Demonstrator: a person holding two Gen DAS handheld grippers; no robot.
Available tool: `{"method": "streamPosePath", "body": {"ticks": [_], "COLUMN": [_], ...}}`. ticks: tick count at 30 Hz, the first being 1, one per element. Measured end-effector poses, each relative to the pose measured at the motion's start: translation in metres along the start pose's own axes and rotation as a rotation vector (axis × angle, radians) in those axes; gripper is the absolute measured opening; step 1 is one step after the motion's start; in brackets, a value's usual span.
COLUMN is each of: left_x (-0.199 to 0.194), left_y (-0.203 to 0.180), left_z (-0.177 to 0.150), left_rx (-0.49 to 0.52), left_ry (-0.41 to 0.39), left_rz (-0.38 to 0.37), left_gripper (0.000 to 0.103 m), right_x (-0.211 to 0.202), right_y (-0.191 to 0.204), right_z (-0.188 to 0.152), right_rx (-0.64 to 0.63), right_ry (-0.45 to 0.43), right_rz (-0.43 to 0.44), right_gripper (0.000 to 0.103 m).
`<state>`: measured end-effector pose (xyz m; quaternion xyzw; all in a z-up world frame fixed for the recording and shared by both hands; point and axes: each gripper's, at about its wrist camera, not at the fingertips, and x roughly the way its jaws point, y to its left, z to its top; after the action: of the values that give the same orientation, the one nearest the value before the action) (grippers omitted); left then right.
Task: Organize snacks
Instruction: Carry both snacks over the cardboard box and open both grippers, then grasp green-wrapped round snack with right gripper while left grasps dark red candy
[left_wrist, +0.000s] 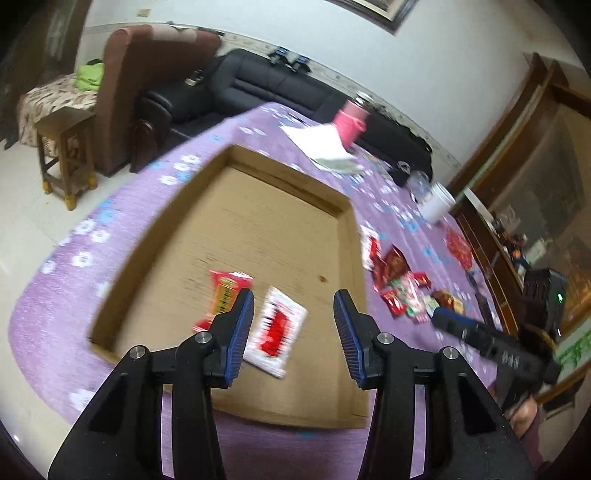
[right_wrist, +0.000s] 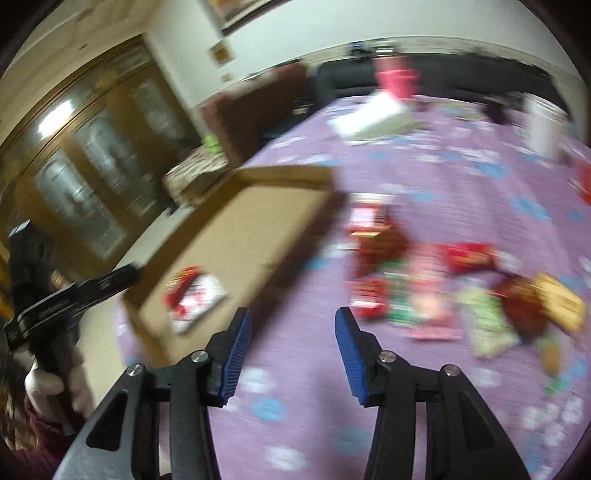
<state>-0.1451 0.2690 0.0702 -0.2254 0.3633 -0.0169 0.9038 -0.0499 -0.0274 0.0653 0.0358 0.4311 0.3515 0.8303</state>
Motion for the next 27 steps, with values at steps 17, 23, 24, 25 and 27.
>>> {"method": "streamPosePath", "body": {"ticks": [17, 23, 24, 25, 27], "left_x": [0.051, 0.061, 0.062, 0.062, 0.063], "left_y": [-0.112, -0.134, -0.137, -0.139, -0.141], "left_z": [-0.040, -0.051, -0.052, -0.052, -0.052], "left_rx": [0.322, 0.360, 0.366, 0.368, 0.372], "left_ry": [0.180, 0.216, 0.221, 0.223, 0.227], "left_rz": [-0.112, -0.121, -0.120, -0.118, -0.117], "left_gripper": [0.045, 0.045, 0.045, 0.045, 0.045], "right_x": [-0.097, -0.078, -0.069, -0.061, -0.049], "right_y": [-0.166, -0.164, -0.161, -0.159, -0.159], "right_z": [-0.036, -0.031, -0.029, -0.027, -0.026], "right_rx": [0.306, 0.249, 0.232, 0.219, 0.205], "right_ry": [-0.136, -0.091, -0.075, -0.060, -0.034], "right_rz": [-0.324, -0.290, -0.286, -0.284, -0.288], "right_gripper": [0.050, 0.050, 0.050, 0.050, 0.050]}}
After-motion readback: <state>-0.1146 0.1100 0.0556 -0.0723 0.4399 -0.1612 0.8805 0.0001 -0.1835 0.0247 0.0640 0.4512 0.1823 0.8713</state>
